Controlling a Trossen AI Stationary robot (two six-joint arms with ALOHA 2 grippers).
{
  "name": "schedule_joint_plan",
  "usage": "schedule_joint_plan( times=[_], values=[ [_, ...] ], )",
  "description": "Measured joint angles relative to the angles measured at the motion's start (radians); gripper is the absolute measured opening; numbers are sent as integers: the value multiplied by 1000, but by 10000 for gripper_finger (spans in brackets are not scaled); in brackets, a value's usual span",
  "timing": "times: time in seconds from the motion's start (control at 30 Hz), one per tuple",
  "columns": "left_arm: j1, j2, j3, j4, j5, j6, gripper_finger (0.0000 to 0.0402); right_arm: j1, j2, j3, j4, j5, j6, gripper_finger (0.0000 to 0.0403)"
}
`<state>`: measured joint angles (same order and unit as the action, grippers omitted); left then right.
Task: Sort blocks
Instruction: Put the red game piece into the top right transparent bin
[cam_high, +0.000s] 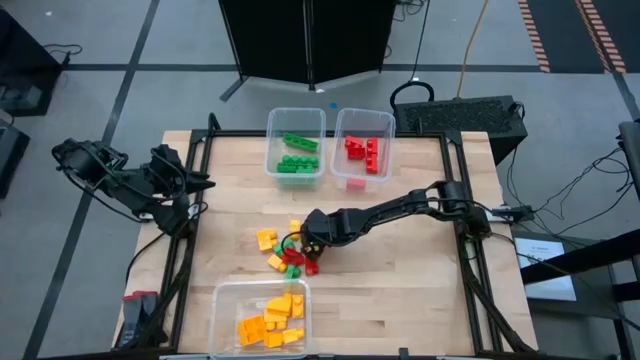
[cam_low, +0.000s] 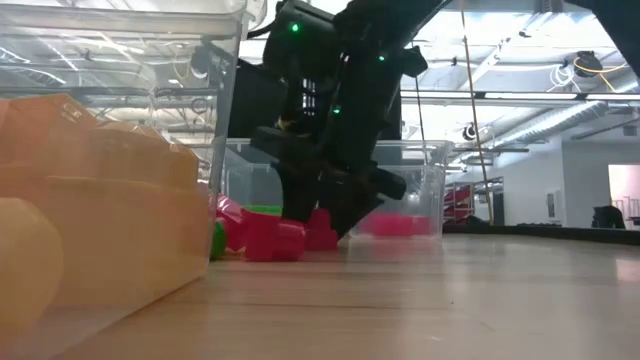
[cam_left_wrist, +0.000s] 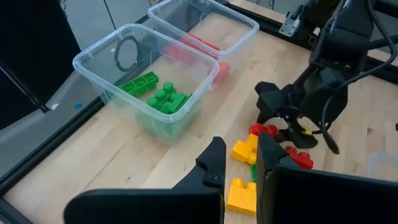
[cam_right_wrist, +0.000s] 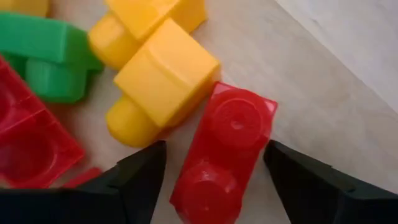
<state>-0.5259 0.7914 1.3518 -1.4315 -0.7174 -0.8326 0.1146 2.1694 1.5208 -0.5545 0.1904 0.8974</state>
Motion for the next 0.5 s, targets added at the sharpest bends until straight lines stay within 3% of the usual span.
schedule_joint_plan(
  times=[0.1,0.23,0.5],
  values=[
    [0,0,0,0,0,0,0,1,12,1,-15,22,44,227],
    [0,0,0,0,0,0,0,3,-6,0,-60,27,51,111],
    [0,0,0,0,0,0,0,-6,-95,-7,-122,7,2,113]
  ],
)
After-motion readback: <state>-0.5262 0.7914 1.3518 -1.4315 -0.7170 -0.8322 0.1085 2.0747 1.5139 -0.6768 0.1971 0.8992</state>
